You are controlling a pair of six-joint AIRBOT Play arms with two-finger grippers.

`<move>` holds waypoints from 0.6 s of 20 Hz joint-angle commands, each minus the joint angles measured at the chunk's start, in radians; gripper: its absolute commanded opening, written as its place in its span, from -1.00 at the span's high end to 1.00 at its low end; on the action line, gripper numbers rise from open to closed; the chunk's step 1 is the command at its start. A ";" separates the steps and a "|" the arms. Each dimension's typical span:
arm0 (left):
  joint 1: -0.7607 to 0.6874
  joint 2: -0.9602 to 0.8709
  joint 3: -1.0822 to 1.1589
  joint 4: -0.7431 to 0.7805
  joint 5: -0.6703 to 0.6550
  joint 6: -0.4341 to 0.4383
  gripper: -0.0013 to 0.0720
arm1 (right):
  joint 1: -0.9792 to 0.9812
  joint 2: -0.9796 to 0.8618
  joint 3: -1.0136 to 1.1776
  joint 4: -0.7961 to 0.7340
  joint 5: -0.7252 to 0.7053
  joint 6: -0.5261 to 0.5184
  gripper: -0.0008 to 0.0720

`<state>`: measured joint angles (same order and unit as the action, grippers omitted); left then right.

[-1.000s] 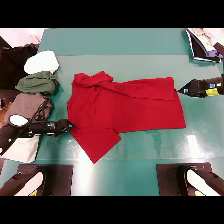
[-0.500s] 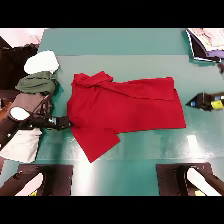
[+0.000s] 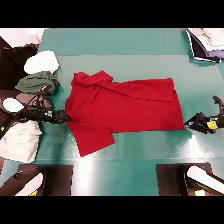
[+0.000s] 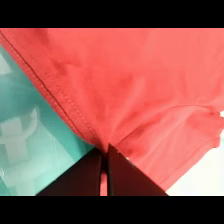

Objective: Fold the shirts.

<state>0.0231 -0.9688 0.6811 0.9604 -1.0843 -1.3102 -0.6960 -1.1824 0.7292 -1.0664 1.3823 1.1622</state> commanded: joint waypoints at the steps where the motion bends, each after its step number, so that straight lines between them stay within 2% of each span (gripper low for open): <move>1: 0.000 0.001 0.005 0.006 0.002 0.001 0.90 | 0.014 -0.077 -0.012 -0.003 -0.034 -0.024 -0.02; 6: 0.000 0.001 0.006 0.006 0.000 0.000 0.90 | 0.102 -0.108 -0.012 -0.003 -0.135 -0.023 0.00; 10: 0.000 0.001 0.006 0.004 -0.011 -0.002 0.90 | 0.129 -0.092 -0.012 -0.006 -0.138 -0.023 0.94; 12: 0.000 0.002 0.036 0.001 -0.024 -0.003 0.90 | 0.129 -0.036 -0.012 0.024 -0.122 -0.024 0.93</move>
<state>0.0231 -0.9680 0.6949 0.9657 -1.0939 -1.3106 -0.5777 -1.2613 0.7155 -1.0687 1.2533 1.1393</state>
